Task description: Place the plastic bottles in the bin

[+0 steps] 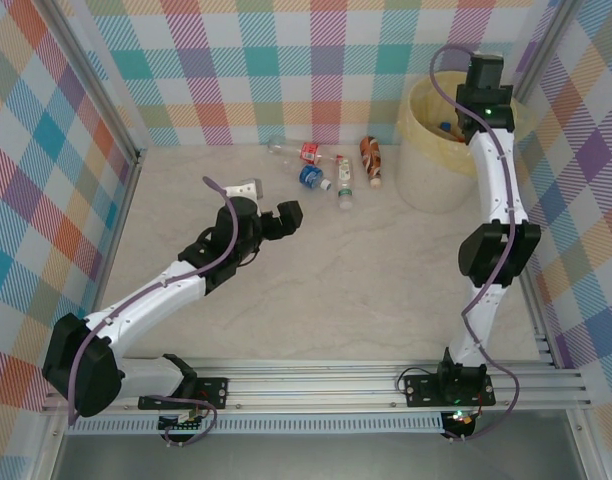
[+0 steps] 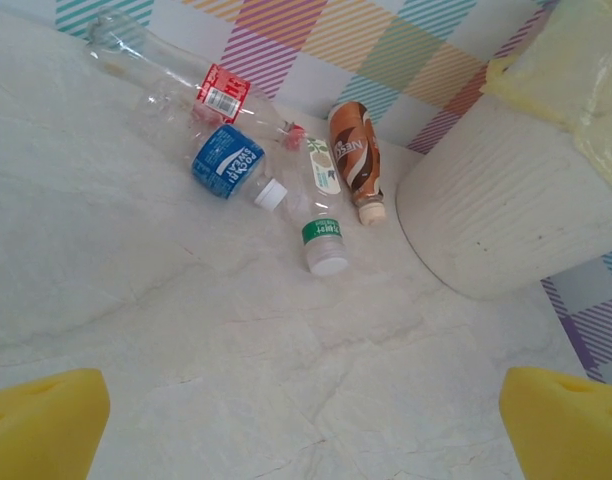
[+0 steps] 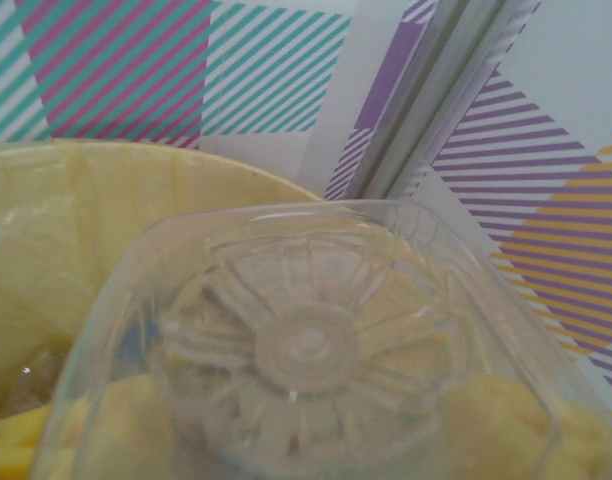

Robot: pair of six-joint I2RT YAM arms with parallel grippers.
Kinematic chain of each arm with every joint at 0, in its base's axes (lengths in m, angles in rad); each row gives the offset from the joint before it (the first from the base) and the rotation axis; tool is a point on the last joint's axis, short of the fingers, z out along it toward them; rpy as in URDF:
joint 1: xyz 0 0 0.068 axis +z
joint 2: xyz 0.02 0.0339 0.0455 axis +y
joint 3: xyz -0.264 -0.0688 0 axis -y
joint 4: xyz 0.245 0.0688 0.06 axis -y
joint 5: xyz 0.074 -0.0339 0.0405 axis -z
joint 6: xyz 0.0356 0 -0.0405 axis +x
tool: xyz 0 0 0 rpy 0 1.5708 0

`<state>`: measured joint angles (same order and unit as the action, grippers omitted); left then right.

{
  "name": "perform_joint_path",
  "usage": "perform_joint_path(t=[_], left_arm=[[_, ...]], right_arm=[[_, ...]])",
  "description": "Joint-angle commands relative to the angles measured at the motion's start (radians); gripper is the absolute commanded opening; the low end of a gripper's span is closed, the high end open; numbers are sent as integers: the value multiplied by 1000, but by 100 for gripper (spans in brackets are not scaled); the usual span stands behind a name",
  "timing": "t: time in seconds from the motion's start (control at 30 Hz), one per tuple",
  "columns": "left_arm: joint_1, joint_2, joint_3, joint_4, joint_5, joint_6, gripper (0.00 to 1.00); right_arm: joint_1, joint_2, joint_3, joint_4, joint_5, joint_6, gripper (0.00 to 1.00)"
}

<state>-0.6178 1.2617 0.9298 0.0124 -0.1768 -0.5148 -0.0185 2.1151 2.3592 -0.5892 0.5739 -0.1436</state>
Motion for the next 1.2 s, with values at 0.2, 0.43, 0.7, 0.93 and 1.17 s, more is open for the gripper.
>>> perform_joint_path(t=[0.2,0.43,0.7,0.93,1.17], left_arm=[[23,31,-4,-3,22,-38,100],[29,48,11,-12,54,-50,100],[35,56,24,-75,3,-98,100],[44,61,28,-98,0,-119,100],[47,61,13,-111,-9,-127,100]], right_arm=[[44,-89,55,-61,-84,62,88],[133,-206,-52,-46,-496,157,100],[231,-183,-240,83,-858,324,100],[302,72,-94,-46,-617,348,98],[318,395,237,-222,-502,341,95]])
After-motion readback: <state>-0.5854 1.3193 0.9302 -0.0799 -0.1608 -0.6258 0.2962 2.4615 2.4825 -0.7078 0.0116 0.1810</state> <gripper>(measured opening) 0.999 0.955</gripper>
